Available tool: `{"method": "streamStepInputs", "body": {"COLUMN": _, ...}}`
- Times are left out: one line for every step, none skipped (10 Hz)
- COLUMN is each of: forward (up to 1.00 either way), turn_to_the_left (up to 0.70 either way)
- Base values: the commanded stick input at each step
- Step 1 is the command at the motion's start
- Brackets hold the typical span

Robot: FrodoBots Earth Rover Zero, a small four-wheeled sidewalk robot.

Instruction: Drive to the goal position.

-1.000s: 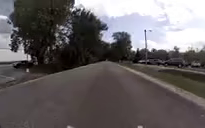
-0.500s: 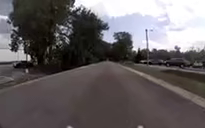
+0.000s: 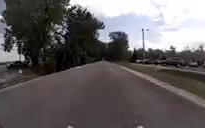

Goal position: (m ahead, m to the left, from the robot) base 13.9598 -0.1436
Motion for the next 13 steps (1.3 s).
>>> {"method": "streamStepInputs", "body": {"forward": 0.7, "turn_to_the_left": 0.0}}
{"method": "streamStepInputs", "body": {"forward": 0.7, "turn_to_the_left": 0.0}}
{"method": "streamStepInputs", "body": {"forward": 0.7, "turn_to_the_left": 0.0}}
{"method": "streamStepInputs", "body": {"forward": 0.7, "turn_to_the_left": 0.0}}
{"method": "streamStepInputs", "body": {"forward": 0.7, "turn_to_the_left": 0.0}}
{"method": "streamStepInputs", "body": {"forward": 0.7, "turn_to_the_left": 0.0}}
{"method": "streamStepInputs", "body": {"forward": 0.7, "turn_to_the_left": 0.0}}
{"method": "streamStepInputs", "body": {"forward": 0.7, "turn_to_the_left": 0.0}}
{"method": "streamStepInputs", "body": {"forward": 0.7, "turn_to_the_left": -0.14}}
{"method": "streamStepInputs", "body": {"forward": 0.7, "turn_to_the_left": -0.35}}
{"method": "streamStepInputs", "body": {"forward": 0.7, "turn_to_the_left": -0.35}}
{"method": "streamStepInputs", "body": {"forward": 0.7, "turn_to_the_left": 0.0}}
{"method": "streamStepInputs", "body": {"forward": 0.7, "turn_to_the_left": 0.0}}
